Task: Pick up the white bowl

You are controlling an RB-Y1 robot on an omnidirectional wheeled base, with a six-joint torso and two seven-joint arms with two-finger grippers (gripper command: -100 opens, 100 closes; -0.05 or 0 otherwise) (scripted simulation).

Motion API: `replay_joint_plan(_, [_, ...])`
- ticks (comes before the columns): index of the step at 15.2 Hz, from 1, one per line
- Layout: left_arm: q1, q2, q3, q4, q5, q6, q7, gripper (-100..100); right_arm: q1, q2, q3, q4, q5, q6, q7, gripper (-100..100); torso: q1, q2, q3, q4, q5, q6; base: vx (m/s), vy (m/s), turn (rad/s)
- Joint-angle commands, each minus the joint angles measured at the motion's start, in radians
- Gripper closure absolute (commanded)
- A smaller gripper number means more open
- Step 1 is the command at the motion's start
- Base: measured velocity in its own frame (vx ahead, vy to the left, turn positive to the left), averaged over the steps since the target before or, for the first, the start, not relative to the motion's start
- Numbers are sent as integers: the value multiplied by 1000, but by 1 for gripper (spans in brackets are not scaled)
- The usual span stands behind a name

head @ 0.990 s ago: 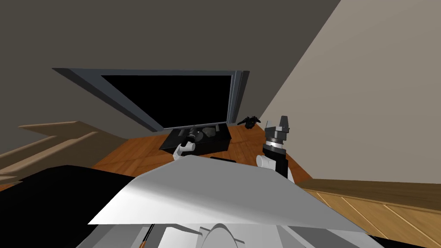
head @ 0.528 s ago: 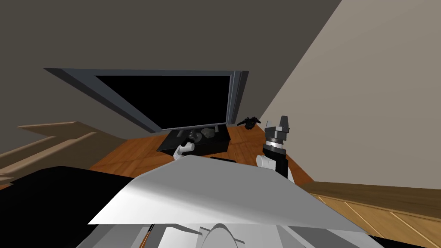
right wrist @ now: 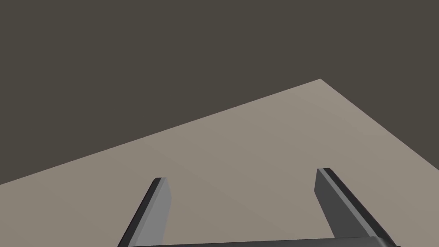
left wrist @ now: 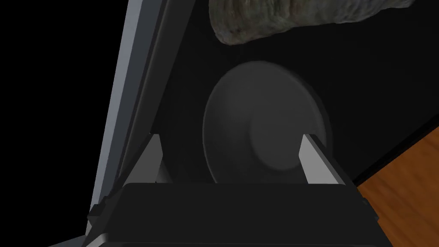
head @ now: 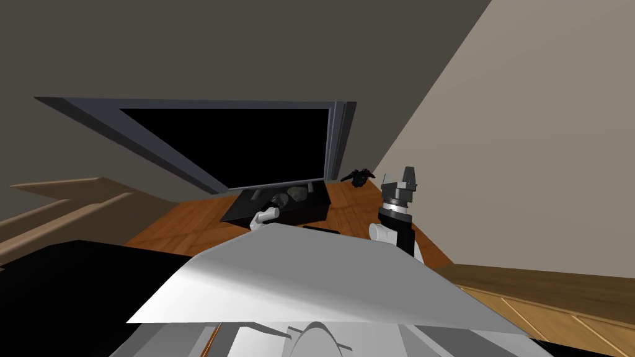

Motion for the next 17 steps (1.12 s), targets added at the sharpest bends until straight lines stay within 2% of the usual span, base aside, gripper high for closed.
replay_joint_plan(1, [-5, -1, 21, 47, 14, 34, 9, -100, 0, 0, 0, 0, 0, 0, 0, 0, 0, 0, 0, 0, 0, 0, 73, -23, -27])
replay_joint_plan(2, [-5, -1, 21, 47, 14, 34, 9, -100, 0, 0, 0, 0, 0, 0, 0, 0, 0, 0, 0, 0, 0, 0, 64, -17, -15])
replay_joint_plan(3, [-11, -1, 35, 79, 21, 52, 13, -100, 0, 0, 0, 0, 0, 0, 0, 0, 0, 0, 0, 0, 0, 0, 63, -13, -23])
replay_joint_plan(4, [-11, -1, 35, 79, 21, 52, 13, -100, 0, 0, 0, 0, 0, 0, 0, 0, 1, 0, 0, 0, 0, 0, 56, -9, -20])
replay_joint_plan(7, [-21, -3, 60, 136, 35, 83, 21, -100, 0, 0, 0, 0, 0, 0, 0, 0, 1, 1, 1, 0, 0, 0, 51, -2, -25])
replay_joint_plan(10, [-25, -4, 71, 161, 41, 96, 24, -100, 0, 0, 0, 0, 0, 0, 0, 0, 2, 2, 1, 0, 0, 0, 51, 2, -25])
replay_joint_plan(12, [-31, -6, 90, 203, 51, 116, 29, -100, 0, 0, 0, 0, 0, 0, 0, 0, 2, 2, 1, 0, 0, 0, 46, 1, -33])
replay_joint_plan(13, [-31, -6, 90, 203, 51, 116, 29, -100, 0, 0, 0, 0, 0, 0, 0, 0, 2, 2, 1, 0, 0, 0, 43, 3, -24])
replay_joint_plan(16, [-37, -11, 111, 250, 62, 137, 34, -100, 0, 0, 0, 0, 0, 0, 0, 0, 2, 2, 1, 1, 0, 0, 32, 3, -16])
replay_joint_plan(17, [-36, -12, 103, 235, 54, 124, 32, -100, 0, 0, 0, 0, 0, 0, 0, 0, 1, 3, 2, 1, 0, 0, 0, 0, 0])
